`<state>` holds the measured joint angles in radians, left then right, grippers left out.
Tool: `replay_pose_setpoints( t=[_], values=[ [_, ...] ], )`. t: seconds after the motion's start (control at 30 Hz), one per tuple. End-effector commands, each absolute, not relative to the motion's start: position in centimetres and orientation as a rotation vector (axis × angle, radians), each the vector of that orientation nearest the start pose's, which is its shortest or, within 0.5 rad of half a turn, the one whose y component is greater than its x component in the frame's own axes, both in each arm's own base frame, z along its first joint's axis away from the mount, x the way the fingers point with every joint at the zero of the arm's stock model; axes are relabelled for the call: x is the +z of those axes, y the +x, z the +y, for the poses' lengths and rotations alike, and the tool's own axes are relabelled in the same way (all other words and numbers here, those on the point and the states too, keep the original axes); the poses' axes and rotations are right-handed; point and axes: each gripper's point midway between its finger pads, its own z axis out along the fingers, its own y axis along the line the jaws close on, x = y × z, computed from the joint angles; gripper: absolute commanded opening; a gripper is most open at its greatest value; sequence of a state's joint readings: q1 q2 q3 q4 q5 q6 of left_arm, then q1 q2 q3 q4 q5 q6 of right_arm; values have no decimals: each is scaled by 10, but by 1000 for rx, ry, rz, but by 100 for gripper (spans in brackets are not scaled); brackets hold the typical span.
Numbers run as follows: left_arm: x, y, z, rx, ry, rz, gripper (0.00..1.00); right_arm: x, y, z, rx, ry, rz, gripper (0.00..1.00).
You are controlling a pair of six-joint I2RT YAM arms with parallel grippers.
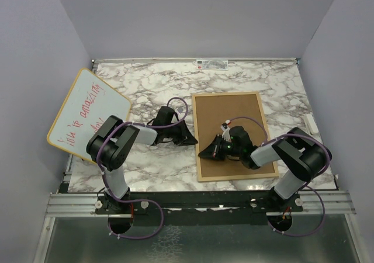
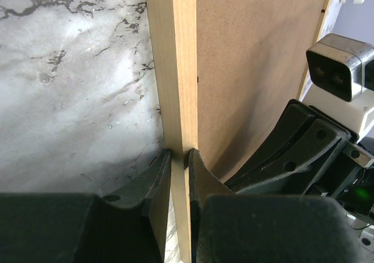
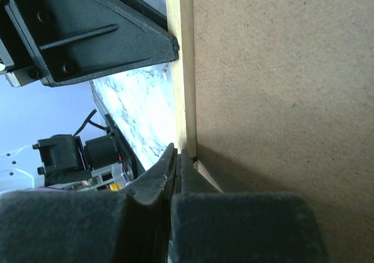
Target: Put the photo into the frame
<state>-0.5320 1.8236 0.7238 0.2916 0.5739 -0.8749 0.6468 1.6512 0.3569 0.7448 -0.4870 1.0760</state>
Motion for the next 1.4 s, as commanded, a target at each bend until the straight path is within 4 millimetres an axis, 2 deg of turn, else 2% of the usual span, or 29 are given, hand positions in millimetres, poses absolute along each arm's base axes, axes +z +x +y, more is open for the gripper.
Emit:
replay_pose_setpoints(
  t=[0.0,0.33,0.6,0.67,0.8,0.93,1.0,1.1,1.17,1.23,1.37],
  values=[
    [-87,189,-221,-706,-273,3028,9,9,190,283,1354,204,2520,1],
    [-89,190,-219,-690,-276,3027,9,5,183,275,1328,222,2537,0],
    [-90,189,-218,-686,-277,3026,9,2,191,276,1297,227,2528,0],
    [-90,189,-218,-685,-275,3026,9,7,194,278,1308,228,2499,1],
    [-90,189,-218,-683,-273,3026,9,32,203,279,1344,223,2385,1],
    [-90,189,-218,-687,-265,3025,9,62,225,284,1325,210,2290,1],
    [-90,189,-218,-691,-254,3024,9,71,237,288,1306,204,2275,6],
    [-90,189,-220,-705,-241,3022,8,77,258,292,1270,233,2278,17],
    [-89,191,-221,-714,-241,3014,9,77,272,294,1243,256,2290,19],
    [-87,193,-223,-732,-232,3000,13,76,287,295,1218,288,2295,17],
    [-86,194,-225,-749,-211,2990,24,73,308,299,1211,323,2306,5]
  ],
)
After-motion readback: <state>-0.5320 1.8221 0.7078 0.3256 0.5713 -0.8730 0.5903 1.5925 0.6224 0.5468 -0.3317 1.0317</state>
